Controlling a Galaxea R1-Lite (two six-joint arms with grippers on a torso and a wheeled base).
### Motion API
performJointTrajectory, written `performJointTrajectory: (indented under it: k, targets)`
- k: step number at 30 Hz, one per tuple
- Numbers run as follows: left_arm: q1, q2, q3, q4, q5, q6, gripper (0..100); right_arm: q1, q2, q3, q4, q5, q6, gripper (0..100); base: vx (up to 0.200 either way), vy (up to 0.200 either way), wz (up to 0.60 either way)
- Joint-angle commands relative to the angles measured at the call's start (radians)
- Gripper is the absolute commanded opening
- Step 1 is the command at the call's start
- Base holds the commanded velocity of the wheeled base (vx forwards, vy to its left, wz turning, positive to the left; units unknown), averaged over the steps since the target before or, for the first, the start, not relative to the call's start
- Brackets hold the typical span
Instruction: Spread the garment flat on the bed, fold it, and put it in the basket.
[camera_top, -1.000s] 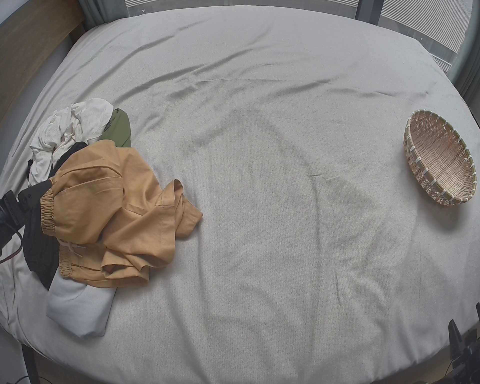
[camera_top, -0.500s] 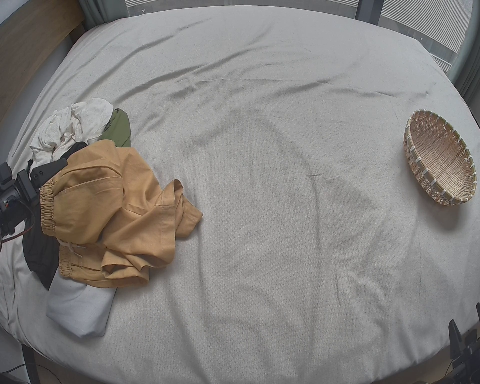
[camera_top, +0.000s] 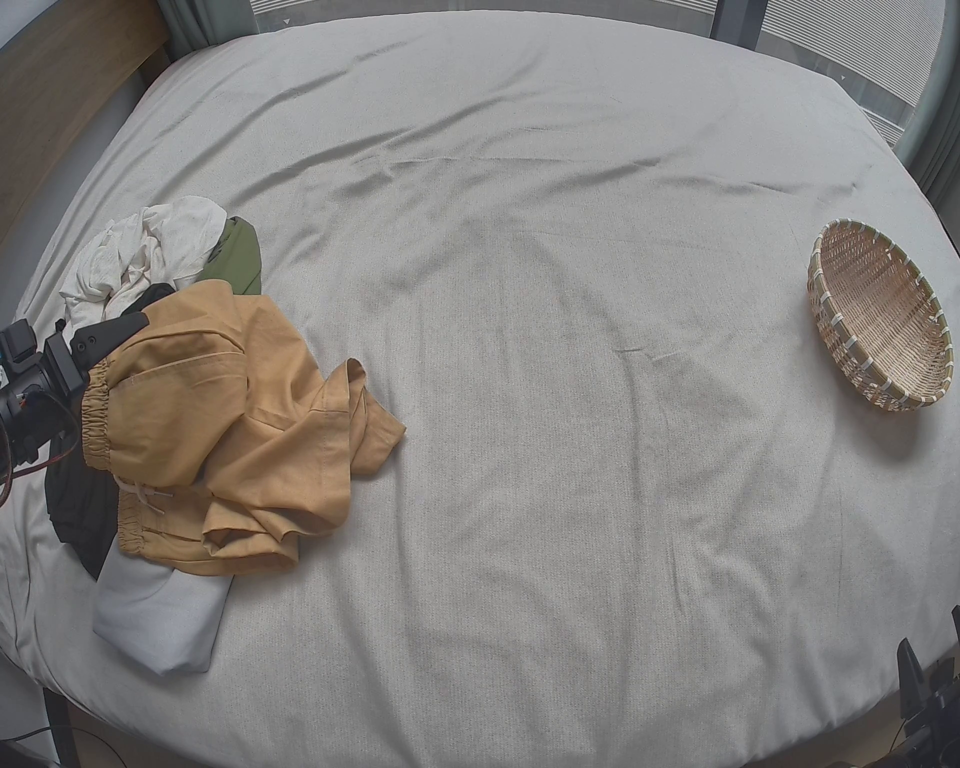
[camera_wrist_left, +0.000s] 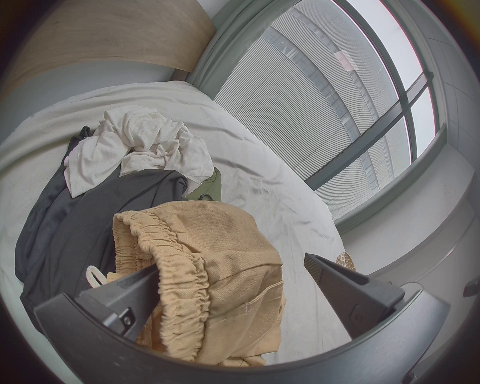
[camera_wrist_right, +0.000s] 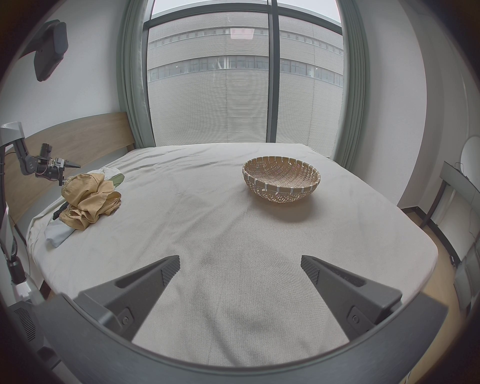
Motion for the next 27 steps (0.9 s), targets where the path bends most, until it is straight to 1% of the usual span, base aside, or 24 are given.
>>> performJointTrajectory:
  k: [1, 2, 3, 9, 15, 17, 18, 19, 21, 22, 23, 24, 25, 26, 27]
  targets:
    - [0.000, -0.002, 0.003, 0.000, 0.000, 0.003, 100, 0.000, -0.012, 0.016, 0.000, 0.000, 0.000, 100, 0.000, 0.000, 0.00]
    - [-0.001, -0.002, 0.003, 0.000, 0.000, 0.005, 100, 0.000, -0.012, 0.016, 0.000, 0.000, 0.000, 100, 0.000, 0.000, 0.00]
    - [-0.007, -0.002, 0.004, 0.000, 0.000, 0.005, 0, 0.000, -0.012, 0.018, 0.000, 0.000, 0.000, 100, 0.000, 0.000, 0.00]
    - [-0.023, -0.002, 0.016, -0.002, 0.000, 0.006, 0, 0.000, -0.012, 0.016, 0.000, 0.000, -0.002, 100, 0.000, 0.000, 0.00]
    - [-0.046, -0.014, 0.058, -0.003, -0.004, 0.008, 0, 0.000, -0.012, 0.016, 0.000, 0.000, -0.003, 100, 0.000, 0.000, 0.00]
    - [-0.086, -0.031, 0.078, -0.029, -0.017, 0.006, 0, 0.000, -0.012, 0.016, 0.000, 0.000, -0.003, 100, 0.000, 0.000, 0.00]
    - [-0.086, -0.031, 0.078, -0.029, -0.017, 0.006, 0, 0.000, -0.012, 0.016, 0.000, 0.000, -0.003, 100, 0.000, 0.000, 0.00]
    - [-0.130, -0.059, 0.067, -0.054, -0.019, -0.003, 0, 0.000, -0.012, 0.016, 0.000, 0.000, -0.005, 100, 0.000, 0.000, 0.00]
    - [-0.179, -0.076, 0.052, -0.058, -0.017, -0.004, 0, 0.000, -0.012, 0.016, 0.000, 0.000, -0.005, 100, 0.000, 0.000, 0.00]
    - [-0.254, -0.097, 0.030, -0.055, -0.008, -0.006, 0, -0.001, -0.012, 0.016, 0.000, 0.000, -0.005, 100, 0.000, 0.000, 0.00]
    - [-0.261, -0.099, 0.027, -0.055, -0.007, -0.006, 0, 0.000, -0.012, 0.018, 0.000, 0.000, -0.005, 100, 0.000, 0.000, 0.00]
    - [-0.346, -0.108, 0.003, -0.052, 0.006, -0.004, 0, -0.001, -0.012, 0.018, 0.000, 0.000, -0.005, 100, 0.000, 0.000, 0.00]
    - [-0.391, -0.108, -0.011, -0.051, 0.018, -0.006, 0, 0.000, -0.012, 0.016, 0.000, 0.000, -0.005, 100, 0.000, 0.000, 0.00]
    - [-0.452, -0.103, -0.031, -0.049, 0.050, -0.004, 0, 0.000, -0.012, 0.016, 0.000, 0.000, -0.005, 100, 0.000, 0.000, 0.00]
    - [-0.484, -0.102, -0.042, -0.048, 0.073, -0.004, 0, -0.001, -0.012, 0.018, 0.000, 0.000, -0.005, 100, 0.000, 0.000, 0.00]
